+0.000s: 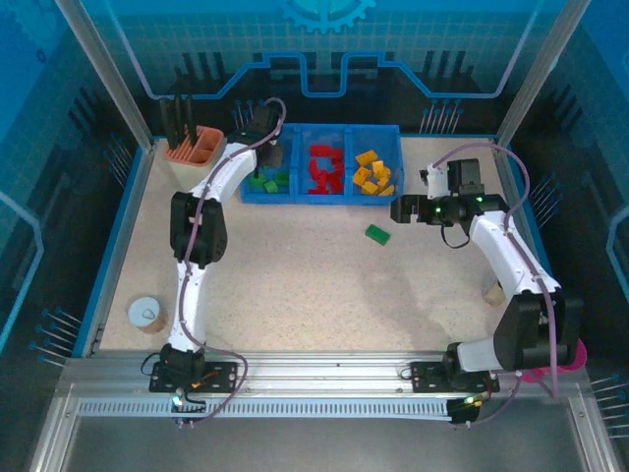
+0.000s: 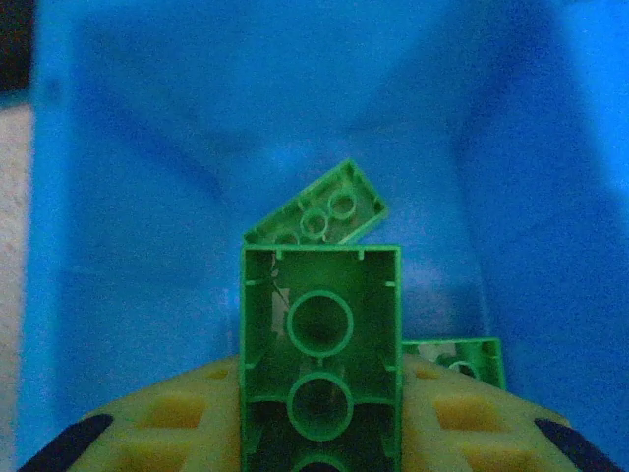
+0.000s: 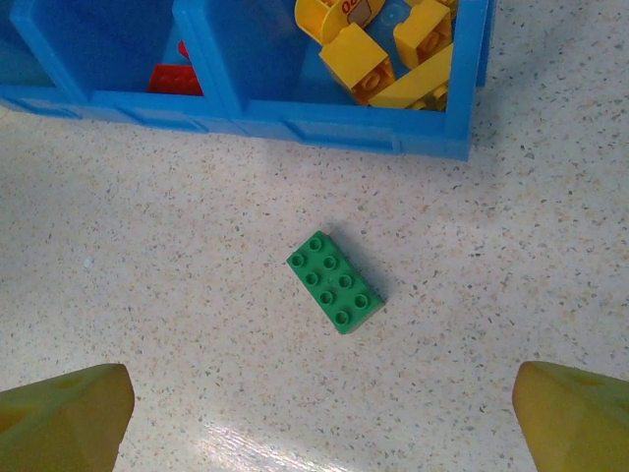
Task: Sort the legos into containers by color
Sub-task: Place the lego in the container, then pick up the lego from the center of the table.
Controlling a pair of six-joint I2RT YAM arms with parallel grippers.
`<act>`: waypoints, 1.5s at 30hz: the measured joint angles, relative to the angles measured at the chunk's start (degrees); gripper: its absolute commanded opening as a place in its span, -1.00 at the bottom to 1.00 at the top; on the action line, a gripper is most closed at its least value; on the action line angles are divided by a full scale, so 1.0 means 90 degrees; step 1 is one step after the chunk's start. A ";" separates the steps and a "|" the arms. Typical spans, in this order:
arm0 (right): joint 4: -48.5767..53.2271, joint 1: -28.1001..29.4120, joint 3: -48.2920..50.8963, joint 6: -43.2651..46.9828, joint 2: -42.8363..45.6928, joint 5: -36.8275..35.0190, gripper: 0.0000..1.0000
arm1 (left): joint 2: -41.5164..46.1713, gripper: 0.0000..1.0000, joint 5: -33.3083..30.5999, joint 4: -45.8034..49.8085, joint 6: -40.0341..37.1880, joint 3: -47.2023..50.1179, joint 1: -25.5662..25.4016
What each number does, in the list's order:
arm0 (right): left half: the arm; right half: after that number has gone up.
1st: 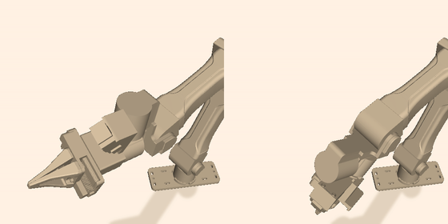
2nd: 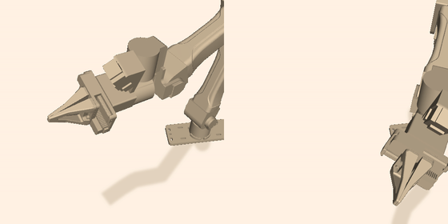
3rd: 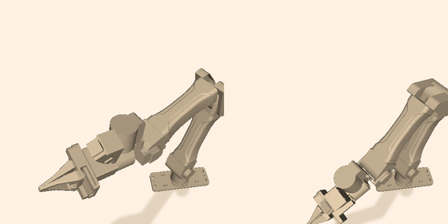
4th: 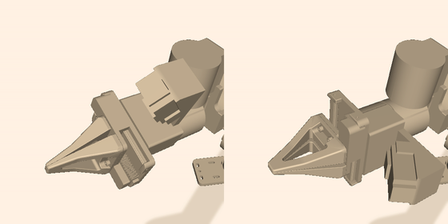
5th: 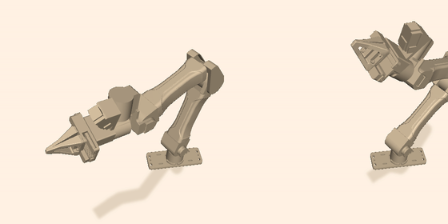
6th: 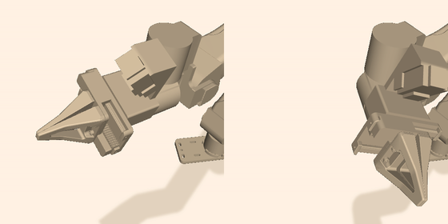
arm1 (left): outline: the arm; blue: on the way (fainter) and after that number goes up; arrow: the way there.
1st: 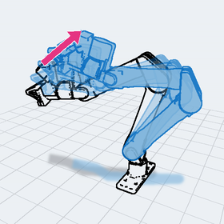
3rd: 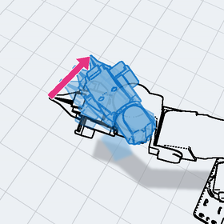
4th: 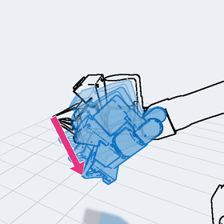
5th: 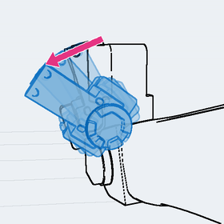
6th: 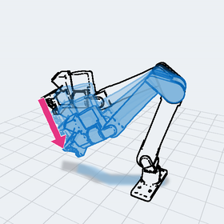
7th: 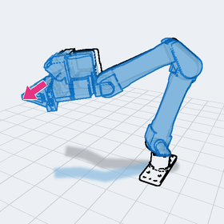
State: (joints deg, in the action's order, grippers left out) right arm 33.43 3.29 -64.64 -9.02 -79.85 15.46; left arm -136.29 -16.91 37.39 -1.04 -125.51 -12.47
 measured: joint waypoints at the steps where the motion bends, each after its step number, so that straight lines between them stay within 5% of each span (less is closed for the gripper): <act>1: 0.0007 0.0015 -0.0012 0.0000 -0.0022 0.0000 1.00 | -0.0075 -0.39 0.0000 0.0058 0.0083 -0.0022 0.0019; 21: 0.0158 0.0257 -0.0194 0.0002 -0.0226 -0.0005 1.00 | -0.0308 -0.10 0.0192 -0.0046 0.0522 0.0243 0.0172; 31: 0.0148 0.0313 -0.0148 0.0027 -0.0172 0.0002 1.00 | 0.1069 -0.07 0.0595 -0.0636 0.0158 0.1668 0.0095; 36: 0.0095 0.0313 0.0097 -0.0007 0.0102 -0.0053 1.00 | 0.2397 0.10 0.0996 -0.1163 -0.1039 0.2783 -0.0345; 40: 0.0066 0.0299 0.0194 -0.0124 0.0376 -0.0236 1.00 | 0.2798 0.21 0.1241 -0.0981 -0.1880 0.2693 -0.1093; 45: -0.0012 0.0202 0.0282 -0.0350 0.0770 -0.0549 1.00 | 0.2259 0.17 0.1052 0.0350 -0.0908 0.1248 -0.1766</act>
State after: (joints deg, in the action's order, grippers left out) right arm 33.32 5.10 -62.11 -12.16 -72.93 10.52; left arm -115.96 -7.44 40.53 -9.21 -114.28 -28.36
